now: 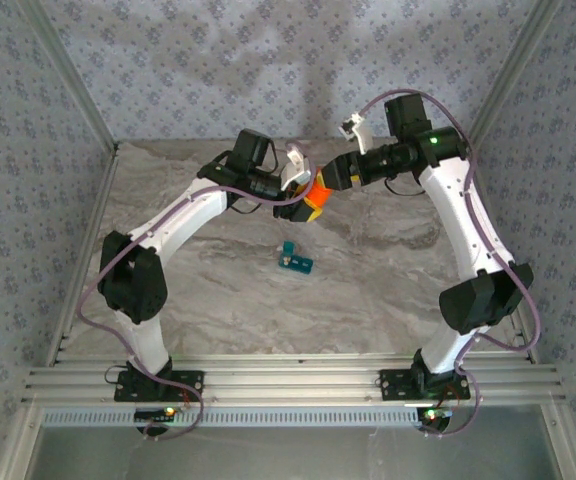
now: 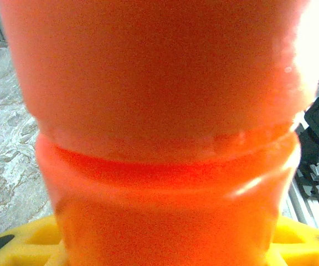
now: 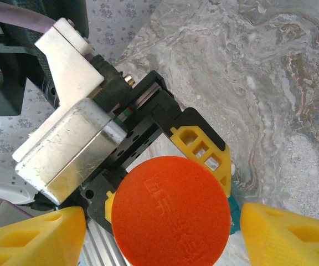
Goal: Sort the pills into containers
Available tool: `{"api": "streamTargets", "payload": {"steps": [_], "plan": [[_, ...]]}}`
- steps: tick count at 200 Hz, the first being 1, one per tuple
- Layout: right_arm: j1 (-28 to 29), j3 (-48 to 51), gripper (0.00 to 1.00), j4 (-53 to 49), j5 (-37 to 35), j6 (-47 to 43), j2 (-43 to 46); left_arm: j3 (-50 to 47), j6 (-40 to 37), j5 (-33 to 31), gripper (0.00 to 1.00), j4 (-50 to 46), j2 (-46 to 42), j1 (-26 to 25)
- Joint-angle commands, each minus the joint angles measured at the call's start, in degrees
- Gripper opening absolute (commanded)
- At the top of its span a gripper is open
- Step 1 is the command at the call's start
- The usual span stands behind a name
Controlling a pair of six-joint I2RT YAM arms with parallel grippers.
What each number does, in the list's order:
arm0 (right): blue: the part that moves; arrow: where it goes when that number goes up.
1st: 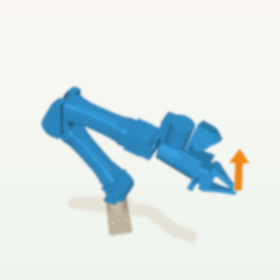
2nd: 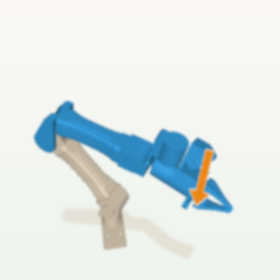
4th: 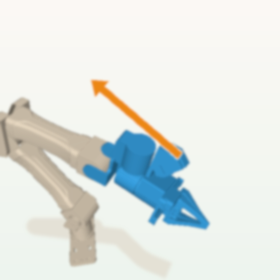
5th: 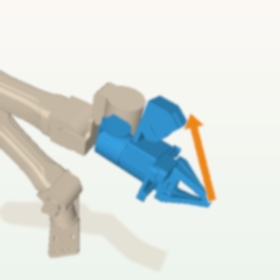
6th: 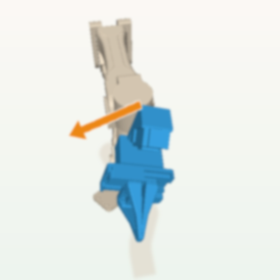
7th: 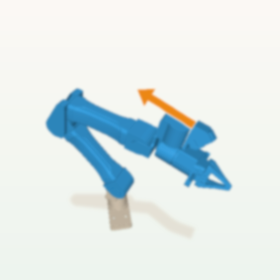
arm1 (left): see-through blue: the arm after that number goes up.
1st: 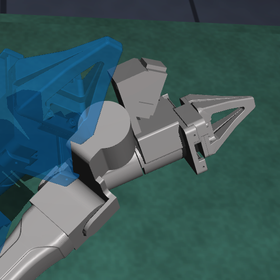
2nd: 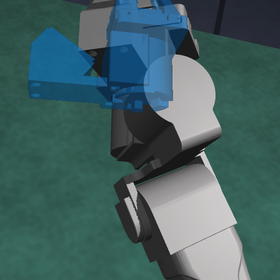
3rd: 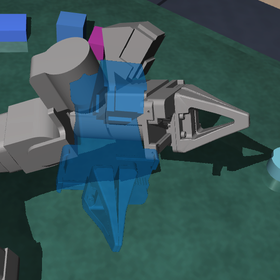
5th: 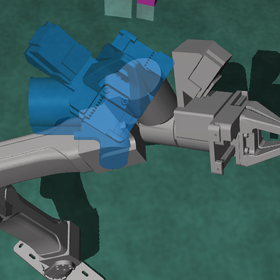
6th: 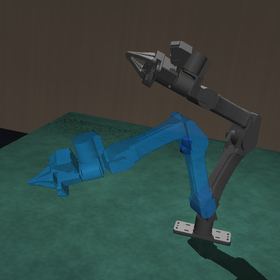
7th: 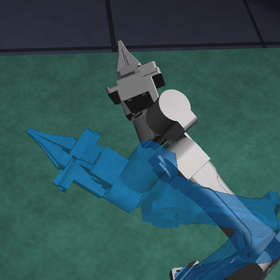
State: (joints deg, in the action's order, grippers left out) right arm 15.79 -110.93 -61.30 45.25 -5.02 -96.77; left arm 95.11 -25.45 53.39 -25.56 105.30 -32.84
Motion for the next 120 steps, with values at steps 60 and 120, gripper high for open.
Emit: {"api": "streamTargets", "payload": {"steps": [60,120], "plan": [[0.41,2.53,0.51,0.33,0.88,0.29,-0.13,3.59,0.67,2.58,0.00,-0.08,0.08,0.36],[0.52,10.87,0.43,9.71,-0.13,8.94,2.96,3.79,2.27,-1.27,0.00,3.02,-0.87,-0.07]]}}
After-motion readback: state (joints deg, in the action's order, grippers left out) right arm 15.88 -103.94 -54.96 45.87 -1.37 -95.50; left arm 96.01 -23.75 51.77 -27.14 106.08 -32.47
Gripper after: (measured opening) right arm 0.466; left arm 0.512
